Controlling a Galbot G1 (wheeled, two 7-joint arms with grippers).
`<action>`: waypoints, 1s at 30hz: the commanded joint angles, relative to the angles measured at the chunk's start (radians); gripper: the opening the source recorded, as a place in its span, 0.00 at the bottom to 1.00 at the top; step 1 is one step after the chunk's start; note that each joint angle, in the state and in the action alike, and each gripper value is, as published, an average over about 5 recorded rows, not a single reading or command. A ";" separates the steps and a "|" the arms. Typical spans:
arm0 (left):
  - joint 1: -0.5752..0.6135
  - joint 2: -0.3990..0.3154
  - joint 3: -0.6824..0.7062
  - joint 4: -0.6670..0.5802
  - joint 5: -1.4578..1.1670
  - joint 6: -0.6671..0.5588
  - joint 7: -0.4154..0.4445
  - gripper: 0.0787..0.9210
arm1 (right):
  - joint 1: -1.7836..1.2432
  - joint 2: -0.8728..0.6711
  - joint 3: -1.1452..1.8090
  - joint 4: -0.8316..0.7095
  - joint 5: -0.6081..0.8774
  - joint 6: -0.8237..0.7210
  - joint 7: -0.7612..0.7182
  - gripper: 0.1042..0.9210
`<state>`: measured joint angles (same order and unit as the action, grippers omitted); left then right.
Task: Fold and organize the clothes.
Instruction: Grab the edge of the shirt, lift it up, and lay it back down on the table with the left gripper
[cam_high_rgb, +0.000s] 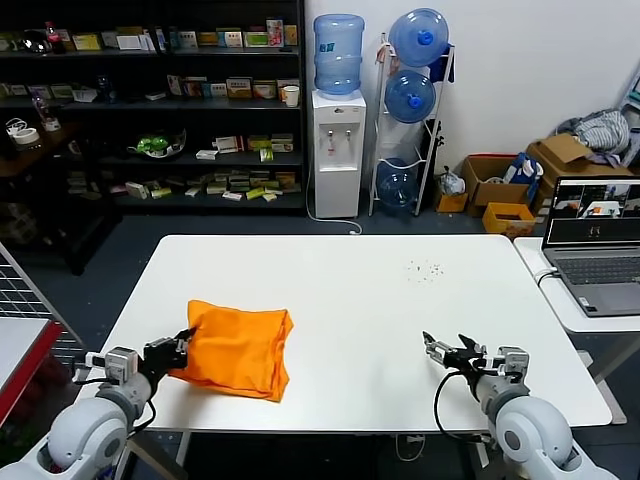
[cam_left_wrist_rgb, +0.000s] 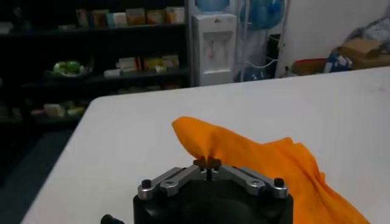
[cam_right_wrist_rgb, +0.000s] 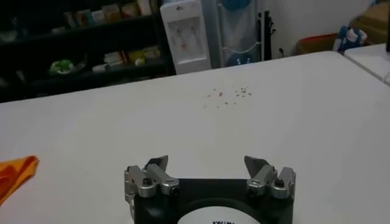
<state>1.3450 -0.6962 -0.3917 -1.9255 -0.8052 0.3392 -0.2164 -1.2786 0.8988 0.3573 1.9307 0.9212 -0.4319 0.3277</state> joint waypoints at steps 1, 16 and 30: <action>0.093 0.147 -0.212 0.061 0.051 0.006 0.025 0.02 | -0.021 -0.011 0.047 0.065 -0.057 0.020 -0.028 0.88; 0.012 0.335 -0.124 0.291 0.083 -0.065 0.096 0.02 | -0.070 -0.009 0.096 0.092 -0.059 0.023 -0.022 0.88; 0.004 0.301 -0.061 0.179 -0.054 -0.062 0.048 0.02 | -0.077 0.018 0.088 0.097 -0.059 0.007 0.007 0.88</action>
<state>1.3538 -0.3796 -0.4901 -1.6736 -0.7361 0.2702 -0.1242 -1.3454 0.9082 0.4373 2.0190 0.8666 -0.4214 0.3245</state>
